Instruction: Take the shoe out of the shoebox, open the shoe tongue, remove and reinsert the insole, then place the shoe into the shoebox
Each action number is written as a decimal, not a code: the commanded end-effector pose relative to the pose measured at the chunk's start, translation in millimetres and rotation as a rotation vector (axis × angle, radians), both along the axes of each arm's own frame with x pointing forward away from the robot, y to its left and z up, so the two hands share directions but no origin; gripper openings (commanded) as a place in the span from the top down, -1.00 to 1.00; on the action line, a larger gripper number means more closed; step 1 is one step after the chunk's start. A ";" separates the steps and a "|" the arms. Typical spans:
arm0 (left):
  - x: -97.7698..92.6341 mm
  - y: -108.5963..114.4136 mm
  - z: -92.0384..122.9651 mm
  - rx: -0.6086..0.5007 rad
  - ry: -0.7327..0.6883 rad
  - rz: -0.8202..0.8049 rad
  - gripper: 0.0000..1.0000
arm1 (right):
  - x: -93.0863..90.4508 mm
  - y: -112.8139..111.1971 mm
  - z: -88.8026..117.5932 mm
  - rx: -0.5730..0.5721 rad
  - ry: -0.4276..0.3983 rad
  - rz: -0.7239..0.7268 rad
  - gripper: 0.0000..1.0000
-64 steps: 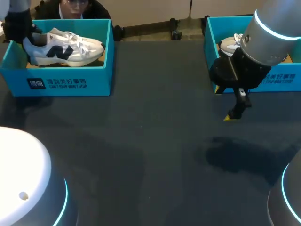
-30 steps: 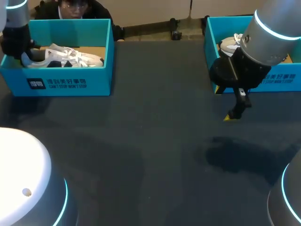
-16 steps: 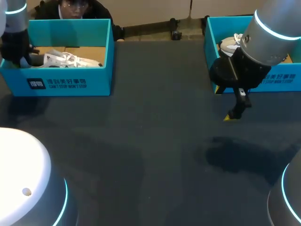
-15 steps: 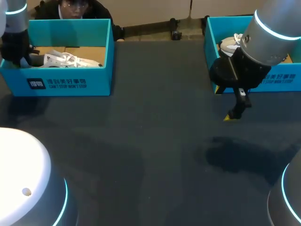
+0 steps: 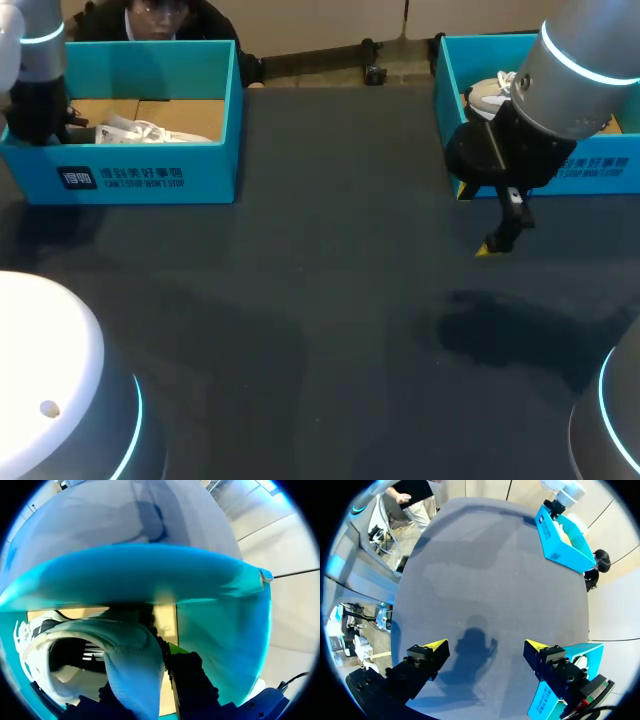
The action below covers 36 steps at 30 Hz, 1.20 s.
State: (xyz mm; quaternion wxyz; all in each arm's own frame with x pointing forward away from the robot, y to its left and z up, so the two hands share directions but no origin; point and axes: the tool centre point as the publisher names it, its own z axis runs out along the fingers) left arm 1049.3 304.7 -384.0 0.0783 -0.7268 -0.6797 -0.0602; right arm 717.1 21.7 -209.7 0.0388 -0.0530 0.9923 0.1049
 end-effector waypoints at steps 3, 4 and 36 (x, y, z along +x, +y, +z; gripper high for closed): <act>2.9 -1.4 -4.0 -0.003 0.023 0.005 0.98 | 0.7 1.0 -1.6 -0.002 0.000 0.000 -1.00; 2.5 -1.1 -4.0 -0.003 0.024 0.005 0.67 | 0.7 1.0 -1.6 -0.002 0.000 0.000 -1.00; 9.4 -20.1 72.5 -0.128 -0.029 -0.025 -1.00 | 0.7 1.0 -1.6 -0.002 0.000 0.000 -1.00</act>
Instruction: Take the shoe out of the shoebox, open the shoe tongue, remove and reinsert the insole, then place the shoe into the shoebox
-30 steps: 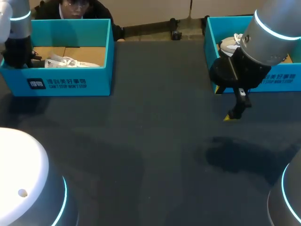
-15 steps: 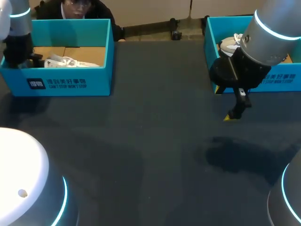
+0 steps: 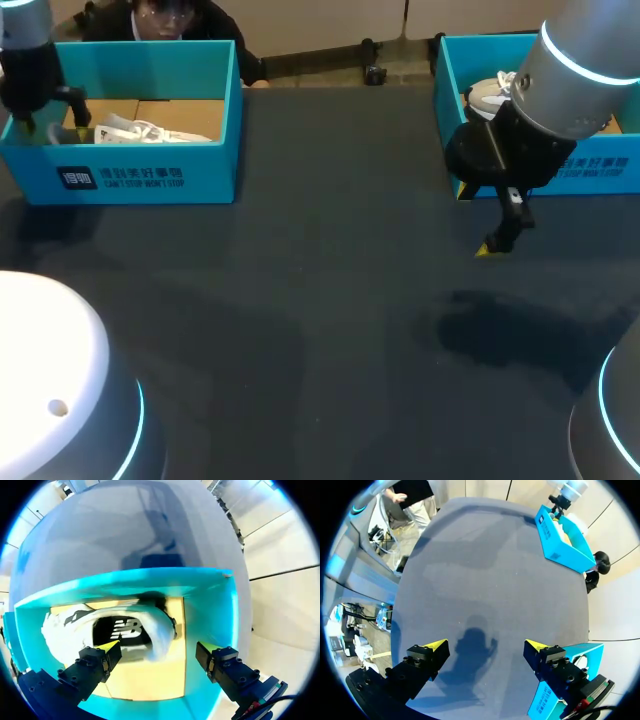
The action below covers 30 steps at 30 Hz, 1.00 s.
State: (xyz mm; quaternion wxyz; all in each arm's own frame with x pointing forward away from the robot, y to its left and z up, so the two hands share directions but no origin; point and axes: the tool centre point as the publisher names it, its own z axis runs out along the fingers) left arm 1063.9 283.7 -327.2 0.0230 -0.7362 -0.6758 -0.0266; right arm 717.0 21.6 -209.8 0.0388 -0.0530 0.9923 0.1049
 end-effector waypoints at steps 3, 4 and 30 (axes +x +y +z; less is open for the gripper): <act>-5.3 -0.7 31.0 -0.009 -0.019 0.005 -1.00 | 0.7 1.0 -1.6 -0.002 0.000 0.000 -1.00; -5.5 -0.2 36.4 -0.018 -0.020 0.016 -1.00 | 0.7 1.0 -1.6 -0.002 0.000 0.000 -1.00; -32.8 11.6 94.8 -0.115 0.109 0.285 -1.00 | 89.7 -43.9 9.3 -0.084 0.034 -0.140 -1.00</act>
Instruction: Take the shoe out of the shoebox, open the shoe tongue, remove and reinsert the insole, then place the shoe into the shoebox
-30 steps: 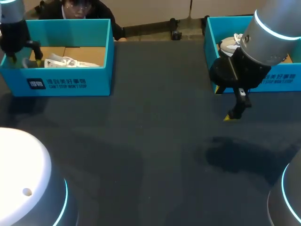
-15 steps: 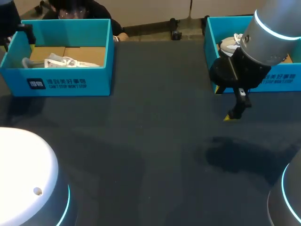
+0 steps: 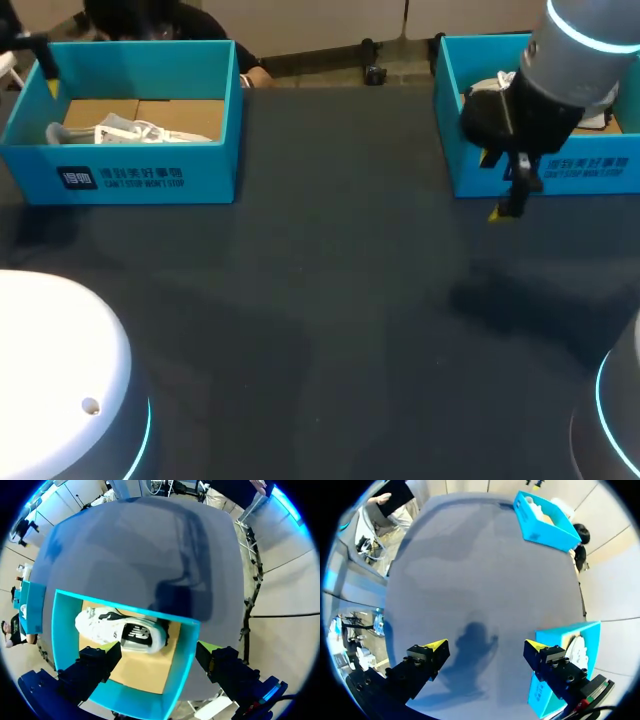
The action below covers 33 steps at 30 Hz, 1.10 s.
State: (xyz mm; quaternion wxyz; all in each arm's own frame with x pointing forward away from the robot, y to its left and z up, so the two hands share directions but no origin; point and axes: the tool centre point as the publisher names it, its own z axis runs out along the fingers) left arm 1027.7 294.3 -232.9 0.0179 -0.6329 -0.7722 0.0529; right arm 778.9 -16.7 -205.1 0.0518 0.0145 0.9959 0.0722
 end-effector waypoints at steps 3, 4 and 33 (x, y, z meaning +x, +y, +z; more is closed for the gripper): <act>3.4 0.9 0.5 0.000 0.008 -0.002 -1.00 | 44.8 -16.7 6.6 -0.039 0.047 -0.012 -1.00; 3.4 0.9 0.5 0.000 0.008 -0.002 -1.00 | 50.0 -20.0 7.2 -0.045 0.049 -0.019 -1.00; 3.4 0.9 0.5 0.000 0.008 -0.002 -1.00 | 198.8 -88.4 34.9 0.230 -0.140 -0.737 -1.00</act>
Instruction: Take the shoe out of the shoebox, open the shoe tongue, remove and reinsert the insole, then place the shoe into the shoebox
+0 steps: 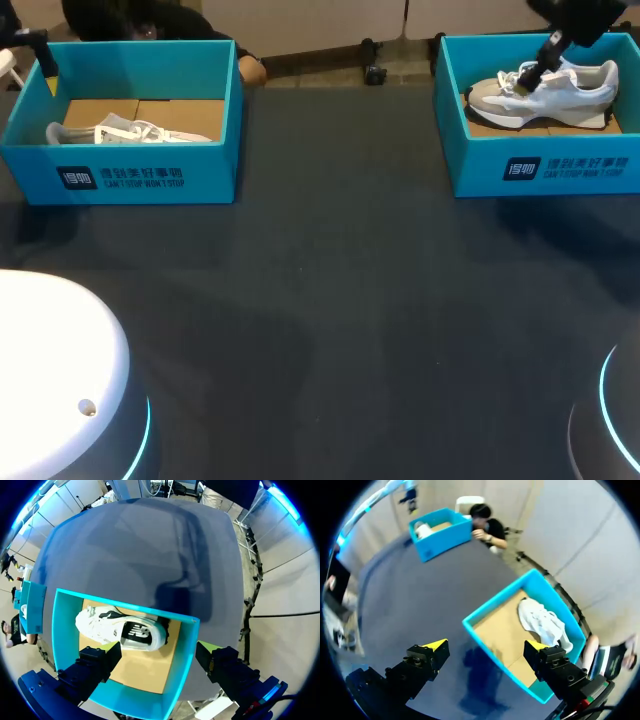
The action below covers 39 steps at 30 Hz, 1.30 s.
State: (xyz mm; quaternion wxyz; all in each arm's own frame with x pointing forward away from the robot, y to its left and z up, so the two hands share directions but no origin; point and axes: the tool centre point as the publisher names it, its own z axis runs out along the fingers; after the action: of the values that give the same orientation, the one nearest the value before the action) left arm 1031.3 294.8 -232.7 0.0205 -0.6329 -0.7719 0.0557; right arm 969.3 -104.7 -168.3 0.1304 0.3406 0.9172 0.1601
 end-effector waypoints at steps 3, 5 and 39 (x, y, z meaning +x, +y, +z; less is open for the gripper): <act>-0.2 0.5 0.4 0.001 0.000 -0.001 -1.00 | 20.6 -0.8 0.9 0.000 -0.014 -0.124 -1.00; -0.2 0.5 0.4 0.001 0.000 -0.001 -1.00 | 30.1 -3.9 0.5 0.000 -0.007 -0.193 -1.00; -0.2 0.5 0.4 0.001 0.000 -0.001 -1.00 | 98.6 -108.0 -28.4 -0.065 0.042 -0.802 -1.00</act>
State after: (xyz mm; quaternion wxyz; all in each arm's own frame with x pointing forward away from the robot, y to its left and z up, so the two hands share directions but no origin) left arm 1031.3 294.8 -232.6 0.0206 -0.6330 -0.7719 0.0557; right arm 1052.4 -211.4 -193.9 0.1888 0.6210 0.7546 0.0964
